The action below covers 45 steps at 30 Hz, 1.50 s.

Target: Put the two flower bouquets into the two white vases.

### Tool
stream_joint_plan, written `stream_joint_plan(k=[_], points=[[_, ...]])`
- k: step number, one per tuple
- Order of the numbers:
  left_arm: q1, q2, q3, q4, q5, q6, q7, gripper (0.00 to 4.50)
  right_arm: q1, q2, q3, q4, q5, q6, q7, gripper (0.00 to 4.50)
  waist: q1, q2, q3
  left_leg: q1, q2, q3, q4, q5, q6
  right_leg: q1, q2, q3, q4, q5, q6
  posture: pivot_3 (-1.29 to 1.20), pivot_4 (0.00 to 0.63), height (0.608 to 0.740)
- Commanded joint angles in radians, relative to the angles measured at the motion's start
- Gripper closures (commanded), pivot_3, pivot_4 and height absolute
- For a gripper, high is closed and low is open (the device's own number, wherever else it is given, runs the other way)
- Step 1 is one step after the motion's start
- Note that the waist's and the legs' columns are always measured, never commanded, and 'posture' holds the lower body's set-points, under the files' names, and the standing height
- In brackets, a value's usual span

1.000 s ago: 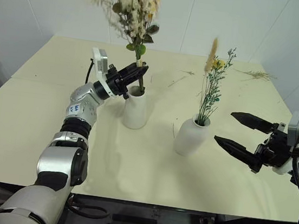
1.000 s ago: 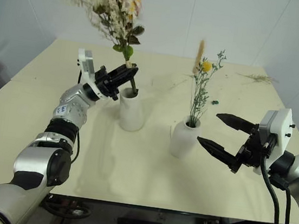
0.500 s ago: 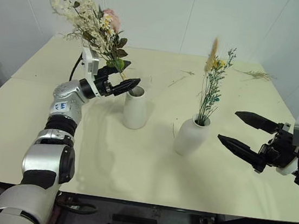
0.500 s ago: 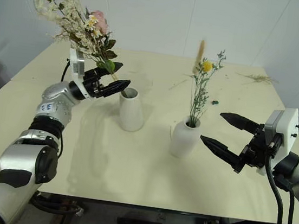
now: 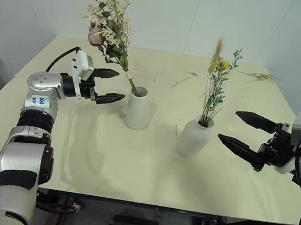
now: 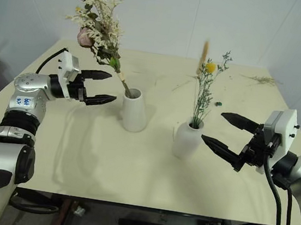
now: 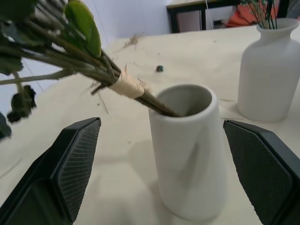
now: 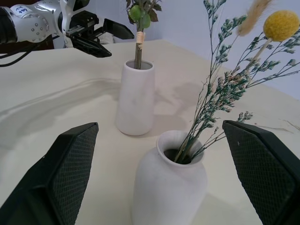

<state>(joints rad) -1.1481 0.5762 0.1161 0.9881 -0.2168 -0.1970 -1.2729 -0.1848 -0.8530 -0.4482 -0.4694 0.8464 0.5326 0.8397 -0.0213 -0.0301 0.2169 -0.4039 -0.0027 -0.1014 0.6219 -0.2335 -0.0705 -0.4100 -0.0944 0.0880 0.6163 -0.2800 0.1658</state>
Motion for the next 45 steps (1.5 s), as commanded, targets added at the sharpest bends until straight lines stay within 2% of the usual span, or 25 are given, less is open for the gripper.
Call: stream_joint_plan(k=[1, 7, 12, 20, 25, 28, 32, 35, 45], points=[[-0.036, -0.050, 0.014, 0.005, -0.022, -0.017, 0.003, 0.03, -0.012, 0.009, -0.002, -0.016, 0.004, -0.022, 0.001, 0.00, 0.000, 0.000, 0.000, 0.000, 0.000, 0.000, 0.000, 0.000, 0.000, 0.000, 0.000, 0.000, 0.000, 0.000, 0.000, 0.00, 0.150, 0.740], [-0.058, -0.111, 0.039, 0.077, -0.032, -0.007, 0.035, 0.03, -0.018, 0.009, -0.001, -0.016, 0.004, -0.022, -0.004, 0.00, -0.009, 0.000, 0.000, 0.000, 0.000, 0.000, 0.000, 0.000, 0.000, 0.000, 0.000, 0.000, 0.000, 0.000, 0.000, 0.00, 0.150, 0.740], [-0.067, -0.133, 0.082, 0.040, -0.099, 0.005, -0.069, 0.03, -0.009, 0.007, -0.013, -0.029, 0.009, -0.017, -0.014, 0.00, -0.007, 0.000, 0.000, 0.000, 0.000, 0.000, 0.000, 0.000, 0.000, 0.000, 0.000, 0.000, 0.001, 0.000, 0.000, 0.00, 0.150, 0.740], [0.013, 0.002, 0.083, -0.084, -0.091, 0.054, -0.132, 0.03, 0.012, -0.004, -0.030, -0.029, 0.016, -0.014, -0.004, 0.00, -0.010, 0.000, 0.000, 0.001, 0.000, 0.000, -0.001, 0.000, 0.000, -0.001, 0.000, 0.000, 0.001, 0.000, 0.000, 0.00, 0.150, 0.740], [0.046, 0.085, 0.081, -0.147, -0.094, 0.080, -0.149, 0.03, -0.007, -0.049, -0.039, 0.013, 0.011, -0.009, 0.045, 0.00, -0.007, 0.000, 0.000, 0.001, 0.000, 0.000, 0.000, 0.000, 0.000, 0.000, 0.000, 0.000, 0.001, 0.000, 0.000, 0.00, 0.150, 0.740], [0.080, 0.128, 0.082, -0.250, -0.123, 0.168, -0.168, 0.03, -0.016, -0.102, -0.067, 0.043, 0.044, 0.025, 0.089, 0.00, -0.005, 0.000, 0.000, 0.000, 0.000, 0.000, 0.000, 0.000, 0.000, 0.000, 0.000, 0.000, 0.001, 0.000, 0.000, 0.00, 0.150, 0.740], [0.240, 0.214, 0.077, -0.510, -0.201, 0.358, -0.240, 0.03, -0.017, -0.179, -0.089, 0.065, 0.024, 0.027, 0.167, 0.00, -0.010, 0.000, 0.000, 0.000, 0.001, 0.000, -0.001, 0.000, 0.000, 0.000, 0.000, 0.000, 0.000, 0.000, 0.000, 0.00, 0.150, 0.740], [0.334, 0.256, 0.089, -0.595, -0.218, 0.401, -0.239, 0.03, -0.017, -0.199, -0.078, 0.104, -0.005, 0.003, 0.215, 0.00, -0.011, 0.000, 0.000, 0.001, 0.002, 0.000, -0.002, 0.000, 0.000, -0.001, 0.001, 0.000, 0.001, -0.001, -0.002, 0.00, 0.150, 0.740], [0.402, 0.274, 0.117, -0.668, -0.253, 0.386, -0.204, 0.03, -0.084, -0.198, 0.005, 0.208, -0.102, -0.066, 0.306, 0.00, -0.007, 0.000, 0.000, 0.002, 0.002, 0.000, 0.000, 0.000, 0.000, 0.000, 0.001, 0.000, 0.002, -0.001, -0.003, 0.00, 0.150, 0.740]])
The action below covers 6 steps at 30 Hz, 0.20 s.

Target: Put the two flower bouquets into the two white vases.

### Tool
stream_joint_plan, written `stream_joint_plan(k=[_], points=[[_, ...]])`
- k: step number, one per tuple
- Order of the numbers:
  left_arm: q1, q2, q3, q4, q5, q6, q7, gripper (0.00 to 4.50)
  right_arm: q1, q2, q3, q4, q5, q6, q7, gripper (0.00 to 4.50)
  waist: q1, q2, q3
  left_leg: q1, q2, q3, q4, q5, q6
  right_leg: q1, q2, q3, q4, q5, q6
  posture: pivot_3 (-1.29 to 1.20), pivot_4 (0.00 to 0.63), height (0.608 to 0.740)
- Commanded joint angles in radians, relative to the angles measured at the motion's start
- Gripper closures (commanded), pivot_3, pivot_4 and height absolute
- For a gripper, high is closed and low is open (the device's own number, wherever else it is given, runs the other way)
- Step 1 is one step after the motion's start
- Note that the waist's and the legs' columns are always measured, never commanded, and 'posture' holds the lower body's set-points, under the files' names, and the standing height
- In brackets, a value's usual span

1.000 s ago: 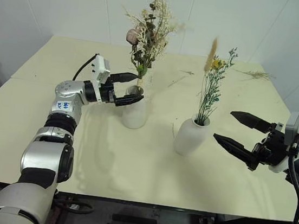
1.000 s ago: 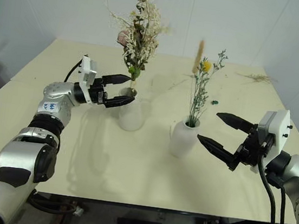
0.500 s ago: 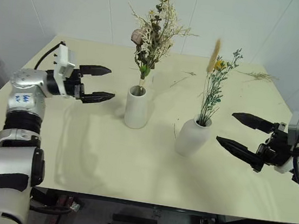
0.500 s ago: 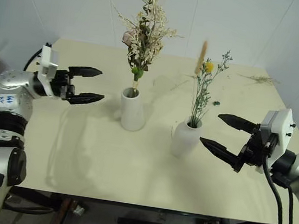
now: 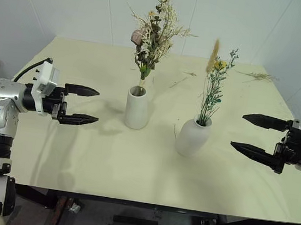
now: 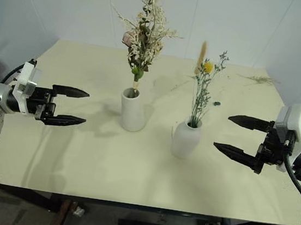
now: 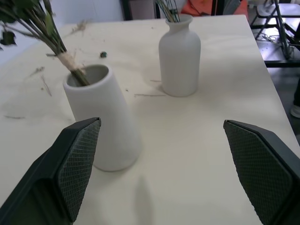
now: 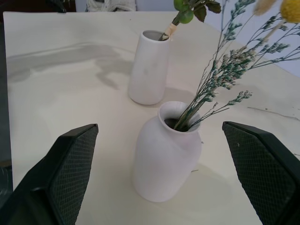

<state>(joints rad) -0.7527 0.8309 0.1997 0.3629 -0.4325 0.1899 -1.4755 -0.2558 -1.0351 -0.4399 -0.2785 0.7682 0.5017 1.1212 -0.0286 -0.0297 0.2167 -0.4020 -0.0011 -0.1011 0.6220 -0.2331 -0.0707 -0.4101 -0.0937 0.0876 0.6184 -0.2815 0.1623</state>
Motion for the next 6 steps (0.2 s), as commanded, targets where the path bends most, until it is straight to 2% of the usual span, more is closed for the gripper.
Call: stream_joint_plan(k=[1, 6], points=[[0.011, 0.019, 0.033, -0.050, -0.041, 0.000, 0.002, 0.03, -0.014, -0.014, -0.001, 0.026, -0.030, -0.042, 0.034, 0.00, 0.000, 0.000, 0.000, 0.000, 0.000, 0.000, 0.000, 0.000, 0.000, 0.000, 0.000, 0.000, 0.000, 0.000, 0.000, 0.00, 0.150, 0.740], [0.032, 0.019, 0.034, -0.076, -0.055, 0.006, 0.010, 0.03, -0.050, 0.002, 0.023, 0.047, -0.045, -0.055, 0.038, 0.00, -0.001, 0.000, 0.000, 0.000, 0.000, 0.000, -0.001, 0.000, 0.000, -0.001, 0.000, 0.000, 0.000, 0.000, 0.000, 0.00, 0.150, 0.740]])
